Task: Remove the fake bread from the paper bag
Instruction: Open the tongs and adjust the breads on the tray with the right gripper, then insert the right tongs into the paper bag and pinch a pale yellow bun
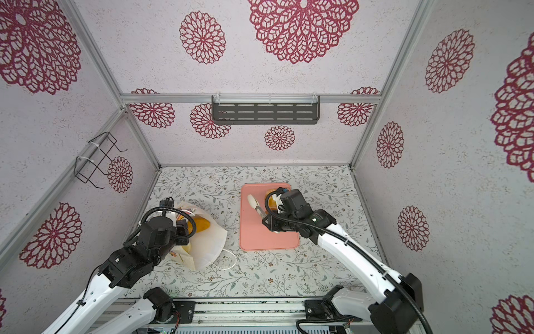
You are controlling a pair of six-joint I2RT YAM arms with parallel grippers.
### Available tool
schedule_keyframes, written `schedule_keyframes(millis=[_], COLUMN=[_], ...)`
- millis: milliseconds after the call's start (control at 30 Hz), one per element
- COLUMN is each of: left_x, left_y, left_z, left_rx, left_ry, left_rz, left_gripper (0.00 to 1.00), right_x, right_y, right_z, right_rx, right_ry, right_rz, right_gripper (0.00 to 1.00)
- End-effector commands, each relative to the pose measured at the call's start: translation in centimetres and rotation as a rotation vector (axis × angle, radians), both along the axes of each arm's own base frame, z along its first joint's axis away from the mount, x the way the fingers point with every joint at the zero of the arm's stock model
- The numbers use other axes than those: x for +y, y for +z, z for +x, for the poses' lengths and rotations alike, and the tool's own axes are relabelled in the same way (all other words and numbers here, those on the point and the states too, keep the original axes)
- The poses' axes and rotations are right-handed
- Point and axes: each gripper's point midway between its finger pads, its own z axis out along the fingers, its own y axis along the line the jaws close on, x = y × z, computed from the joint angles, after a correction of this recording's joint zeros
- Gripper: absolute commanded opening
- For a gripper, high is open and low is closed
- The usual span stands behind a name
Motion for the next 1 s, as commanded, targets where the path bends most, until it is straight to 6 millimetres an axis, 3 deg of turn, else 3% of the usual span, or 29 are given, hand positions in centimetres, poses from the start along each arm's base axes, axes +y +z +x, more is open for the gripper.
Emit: schedule_keyframes(millis=[0,233,367,567,733,967], left_x=[-1.8,-1.4,-2.9,-4.4,-5.2,-5.3], left_y=[0.4,0.0,-0.1,0.3,-0.1,-1.2], left_z=[0.4,1.1,0.8,-0.3,-0.9,-0.8], left_rx=[-0.015,-0.017,-0.031,-0.067,-0.076,-0.031], left_ry=[-0.121,-0.108,-0.200,-0.351,-0.412,-0.395], left_rz=[0.029,0.094,0.062,0.087,0.068,0.050], left_gripper=[0.00,0.00,0.00,0.00,0.00,0.00], right_x=[1.6,4.7,6.3,8.7,10.6,12.8], right_y=[1.6,2.1,0.3,-2.3,-3.9,-3.8], right_z=[-4.6,-10.9,-12.2,-11.8,-10.4,-8.3], right_rx=[-0.010,0.017,0.043,0.034,0.012,-0.022], right_ry=[0.163,0.295,0.347,0.363,0.362,0.304], right_rz=[0.066,0.152,0.147,0.109,0.057,0.074], right_gripper=[0.12,0.13,0.14,0.18,0.29,0.39])
